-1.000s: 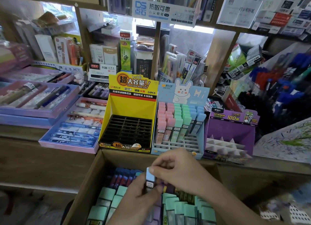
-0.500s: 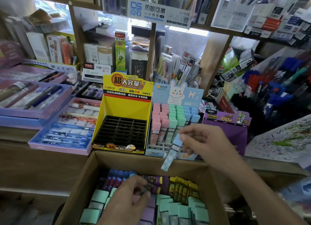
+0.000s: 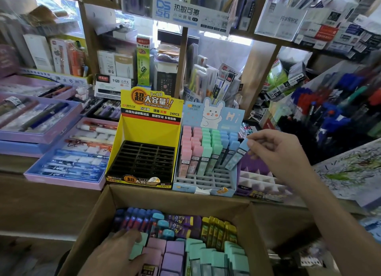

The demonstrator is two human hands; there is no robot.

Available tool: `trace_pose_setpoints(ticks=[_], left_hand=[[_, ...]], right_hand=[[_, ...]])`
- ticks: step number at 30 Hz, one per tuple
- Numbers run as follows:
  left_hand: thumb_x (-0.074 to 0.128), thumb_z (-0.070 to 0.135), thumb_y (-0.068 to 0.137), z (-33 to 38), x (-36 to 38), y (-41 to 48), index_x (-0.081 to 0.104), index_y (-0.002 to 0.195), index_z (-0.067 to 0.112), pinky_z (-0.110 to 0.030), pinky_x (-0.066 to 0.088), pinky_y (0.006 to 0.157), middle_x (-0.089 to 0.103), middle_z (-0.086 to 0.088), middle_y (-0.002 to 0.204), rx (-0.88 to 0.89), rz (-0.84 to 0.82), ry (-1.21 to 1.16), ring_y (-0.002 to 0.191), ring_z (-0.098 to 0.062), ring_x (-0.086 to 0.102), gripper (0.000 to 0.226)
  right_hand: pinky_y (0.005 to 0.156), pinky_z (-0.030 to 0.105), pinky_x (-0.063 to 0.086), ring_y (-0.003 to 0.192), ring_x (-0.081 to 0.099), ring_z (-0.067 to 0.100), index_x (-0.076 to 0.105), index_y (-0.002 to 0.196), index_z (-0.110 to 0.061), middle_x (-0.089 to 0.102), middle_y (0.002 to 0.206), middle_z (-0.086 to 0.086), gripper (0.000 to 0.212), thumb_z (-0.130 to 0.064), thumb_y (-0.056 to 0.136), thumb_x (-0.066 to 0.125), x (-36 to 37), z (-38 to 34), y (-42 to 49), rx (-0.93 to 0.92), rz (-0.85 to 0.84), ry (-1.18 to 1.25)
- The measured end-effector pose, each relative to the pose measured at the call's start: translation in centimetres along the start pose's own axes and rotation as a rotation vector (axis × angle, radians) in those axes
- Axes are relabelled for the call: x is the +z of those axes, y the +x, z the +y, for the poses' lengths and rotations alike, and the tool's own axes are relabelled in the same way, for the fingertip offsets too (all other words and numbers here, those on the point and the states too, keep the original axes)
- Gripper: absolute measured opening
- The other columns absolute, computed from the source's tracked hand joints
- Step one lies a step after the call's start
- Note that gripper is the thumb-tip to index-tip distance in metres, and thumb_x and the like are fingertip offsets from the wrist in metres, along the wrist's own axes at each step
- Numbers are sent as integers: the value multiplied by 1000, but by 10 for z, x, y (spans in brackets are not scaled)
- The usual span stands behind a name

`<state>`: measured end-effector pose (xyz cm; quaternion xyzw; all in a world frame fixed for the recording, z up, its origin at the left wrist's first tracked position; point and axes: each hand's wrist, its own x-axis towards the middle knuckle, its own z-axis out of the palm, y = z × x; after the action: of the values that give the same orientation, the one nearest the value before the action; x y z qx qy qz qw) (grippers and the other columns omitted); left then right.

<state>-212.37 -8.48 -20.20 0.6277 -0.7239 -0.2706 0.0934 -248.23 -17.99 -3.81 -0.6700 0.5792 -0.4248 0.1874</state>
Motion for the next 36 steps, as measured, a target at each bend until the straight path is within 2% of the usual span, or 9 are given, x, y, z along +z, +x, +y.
trace_pose_setpoints(ticks=[2, 5, 7, 10, 15, 20, 25, 29, 36], left_hand=[[43, 57, 97, 4, -1, -3, 41, 140, 34, -11, 34, 104, 47, 14, 144, -23, -10, 14, 131, -1, 45, 49], [43, 48, 102, 9, -10, -7, 39, 143, 32, -10, 31, 108, 39, 10, 152, 27, -49, -9, 137, -3, 40, 45], [49, 43, 101, 13, -16, -4, 41, 140, 34, -13, 30, 111, 37, 7, 154, -18, -49, -75, 137, -5, 40, 40], [59, 48, 95, 20, -26, -5, 48, 128, 38, -15, 33, 111, 46, 13, 141, -70, -68, -64, 126, -1, 48, 37], [62, 48, 93, 23, -26, -14, 49, 124, 37, -14, 36, 108, 50, 14, 137, -60, -24, -100, 121, 1, 51, 35], [63, 49, 92, 31, -29, -18, 51, 121, 39, -13, 38, 105, 51, 14, 135, -97, -57, -118, 115, 2, 51, 33], [64, 50, 91, 34, -30, -18, 52, 120, 39, -15, 38, 105, 52, 16, 133, -120, -58, -117, 117, 2, 51, 34], [66, 48, 90, 32, -30, -18, 53, 121, 37, -17, 39, 107, 53, 14, 133, -128, -64, -136, 119, 0, 52, 35], [67, 48, 89, 30, -27, -18, 53, 118, 39, -25, 41, 110, 53, 14, 133, -174, -40, -141, 120, -3, 52, 34]], right_hand=[[69, 25, 63, 69, 73, 16, 75, 96, -20, 75, 73, -1, 14, -7, 94, 71, 3, 3, 4, 4, 11, 1], [70, 25, 63, 69, 73, 13, 76, 99, -15, 75, 78, -1, 10, -6, 94, 71, 7, 6, 7, -5, 6, -51], [71, 25, 63, 69, 73, 11, 76, 101, -12, 75, 79, 0, 9, -8, 95, 71, 10, 7, 9, -11, -11, -101], [72, 28, 64, 71, 72, 12, 76, 101, -14, 75, 80, 0, 9, -9, 95, 71, 14, 8, 9, -1, -22, -98], [74, 29, 63, 72, 73, 11, 77, 100, -20, 76, 79, -2, 12, -11, 95, 71, 15, 7, 10, -13, -30, -104], [75, 18, 59, 73, 71, 8, 75, 95, -27, 75, 80, -5, 19, -8, 95, 70, 19, 3, 11, -48, -45, -112], [74, 13, 57, 75, 71, 3, 78, 102, -14, 74, 83, -8, 13, -6, 96, 69, 29, 1, 12, -43, -89, -133], [76, 17, 60, 77, 72, 5, 75, 101, -20, 74, 83, -8, 19, -4, 97, 66, 39, 2, 12, -24, -77, -120], [77, 33, 65, 74, 73, 3, 77, 111, -12, 75, 81, -3, 18, -8, 99, 65, 48, 5, 10, -64, -29, -244]])
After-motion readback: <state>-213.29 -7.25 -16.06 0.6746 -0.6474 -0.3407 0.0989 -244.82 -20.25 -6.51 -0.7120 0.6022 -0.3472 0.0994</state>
